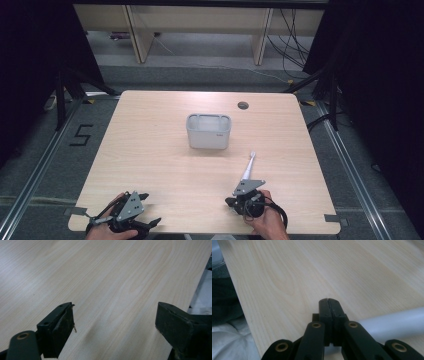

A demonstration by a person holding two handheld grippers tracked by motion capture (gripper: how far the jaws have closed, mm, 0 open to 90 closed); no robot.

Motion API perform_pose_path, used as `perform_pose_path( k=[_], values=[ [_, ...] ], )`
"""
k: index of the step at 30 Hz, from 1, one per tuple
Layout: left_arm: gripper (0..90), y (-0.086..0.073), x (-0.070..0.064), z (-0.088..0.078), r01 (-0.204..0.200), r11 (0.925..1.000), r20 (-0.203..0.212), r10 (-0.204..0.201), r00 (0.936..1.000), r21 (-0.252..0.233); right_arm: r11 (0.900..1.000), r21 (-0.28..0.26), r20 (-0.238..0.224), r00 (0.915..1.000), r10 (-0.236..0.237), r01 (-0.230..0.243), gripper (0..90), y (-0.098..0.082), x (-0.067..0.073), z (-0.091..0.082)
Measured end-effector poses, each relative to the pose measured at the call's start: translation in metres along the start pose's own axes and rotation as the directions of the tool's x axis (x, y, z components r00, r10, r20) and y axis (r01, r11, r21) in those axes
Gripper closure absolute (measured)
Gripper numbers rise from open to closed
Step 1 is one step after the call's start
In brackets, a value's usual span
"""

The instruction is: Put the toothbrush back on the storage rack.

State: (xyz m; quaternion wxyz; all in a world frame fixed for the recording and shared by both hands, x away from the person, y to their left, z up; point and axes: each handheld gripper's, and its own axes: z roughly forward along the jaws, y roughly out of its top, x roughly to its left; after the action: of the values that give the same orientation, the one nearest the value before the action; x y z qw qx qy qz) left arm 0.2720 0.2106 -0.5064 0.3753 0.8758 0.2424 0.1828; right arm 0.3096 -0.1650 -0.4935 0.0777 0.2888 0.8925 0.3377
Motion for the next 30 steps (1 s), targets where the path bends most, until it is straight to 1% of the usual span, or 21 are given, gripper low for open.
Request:
perform_pose_path(
  k=[1,2,4,7,8,11,12,13,14,15,16,18,19,21,22,23,24,25,27,28,30],
  values=[
    [14.8,0.0,0.0,-0.001,-0.01,0.9998,0.003,0.01,0.9999,0.015,1.0,-0.015,0.012,0.9999,-0.007,0.007,89.9,-0.003,0.0,-0.001],
    [14.8,0.0,0.0,-0.001,-0.006,0.9999,0.006,0.006,1.0,0.012,1.0,0.004,0.006,1.0,0.0,0.0,89.9,-0.004,0.001,-0.004],
    [14.8,0.0,0.0,0.0,-0.005,1.0,-0.003,0.005,1.0,0.002,1.0,-0.008,0.003,1.0,-0.005,0.005,89.9,-0.007,0.0,-0.004],
    [14.8,0.0,0.0,-0.001,-0.005,1.0,0.002,0.005,1.0,0.008,1.0,0.0,0.005,1.0,-0.004,0.004,89.9,-0.009,-0.001,-0.007],
    [14.8,0.0,0.0,-0.001,-0.005,0.9999,0.005,0.005,1.0,0.012,0.999,0.009,0.012,0.9994,0.031,-0.031,89.9,-0.012,0.0,-0.011],
    [14.8,0.0,0.0,0.0,-0.011,0.9999,-0.005,0.011,0.9999,0.006,0.999,-0.004,0.016,0.9991,0.04,-0.04,89.8,-0.014,0.0,-0.011],
    [14.8,0.0,0.001,-0.001,-0.015,0.9997,-0.002,0.015,0.9999,0.018,1.0,-0.013,0.016,0.9995,0.026,-0.026,89.8,-0.015,-0.001,-0.011],
    [14.8,0.0,0.0,-0.001,-0.006,0.9999,0.005,0.006,1.0,0.012,1.0,0.002,0.007,0.9998,0.021,-0.021,89.8,-0.015,-0.002,-0.013],
    [14.8,0.0,0.0,-0.001,-0.004,0.9999,0.005,0.004,1.0,0.012,0.999,-0.004,0.023,0.999,0.038,-0.038,89.7,-0.017,-0.001,-0.014],
    [14.8,0.0,0.0,-0.001,-0.004,0.9999,0.005,0.004,1.0,0.012,0.999,0.008,0.018,0.9986,0.049,-0.049,89.7,-0.017,-0.001,-0.016],
    [14.8,0.0,0.0,0.0,-0.005,1.0,-0.002,0.005,1.0,-0.001,0.999,-0.016,0.021,0.9991,0.036,-0.036,89.7,-0.018,-0.001,-0.015],
    [14.8,0.0,0.0,0.0,-0.004,1.0,0.001,0.004,1.0,0.002,1.0,-0.019,0.025,0.9994,0.023,-0.023,89.7,-0.019,-0.003,-0.015],
    [14.8,0.0,0.0,-0.001,-0.007,0.9999,0.003,0.007,1.0,0.015,1.0,-0.019,0.025,0.9994,0.023,-0.023,89.7,-0.019,-0.003,-0.015],
    [14.8,0.0,0.0,0.0,-0.012,0.9999,-0.003,0.012,0.9999,0.007,1.0,-0.005,0.018,0.9996,0.021,-0.021,89.7,-0.02,-0.003,-0.017],
    [14.8,0.0,0.001,-0.001,-0.014,0.9997,-0.002,0.014,0.9999,0.018,0.999,0.001,0.033,0.9988,0.037,-0.037,89.7,-0.021,-0.004,-0.019],
    [14.8,0.0,0.0,-0.001,-0.007,0.9999,0.002,0.007,1.0,0.013,0.999,-0.014,0.029,0.9989,0.038,-0.037,89.7,-0.022,-0.004,-0.019],
    [14.8,0.0,0.0,-0.001,-0.006,0.9999,0.004,0.006,1.0,0.012,0.999,0.006,0.023,0.9991,0.035,-0.035,89.7,-0.022,-0.004,-0.021],
    [14.8,0.0,0.0,-0.001,-0.005,0.9999,0.004,0.005,1.0,0.013,0.999,0.011,0.035,0.9983,0.047,-0.047,89.7,-0.023,-0.004,-0.022],
    [14.8,0.0,0.001,-0.001,-0.014,0.9997,-0.001,0.014,0.9999,0.022,0.999,0.012,0.033,0.9986,0.042,-0.043,89.7,-0.024,-0.004,-0.022],
    [14.8,0.0,0.0,-0.001,-0.006,0.9999,0.0,0.006,1.0,0.01,1.0,0.004,0.03,0.9995,0.01,-0.01,89.7,-0.025,-0.007,-0.021],
    [14.8,0.0,0.0,-0.001,-0.006,0.9999,0.003,0.006,1.0,0.013,1.0,0.01,0.029,0.9994,0.019,-0.019,89.7,-0.026,-0.007,-0.022]
  ],
)
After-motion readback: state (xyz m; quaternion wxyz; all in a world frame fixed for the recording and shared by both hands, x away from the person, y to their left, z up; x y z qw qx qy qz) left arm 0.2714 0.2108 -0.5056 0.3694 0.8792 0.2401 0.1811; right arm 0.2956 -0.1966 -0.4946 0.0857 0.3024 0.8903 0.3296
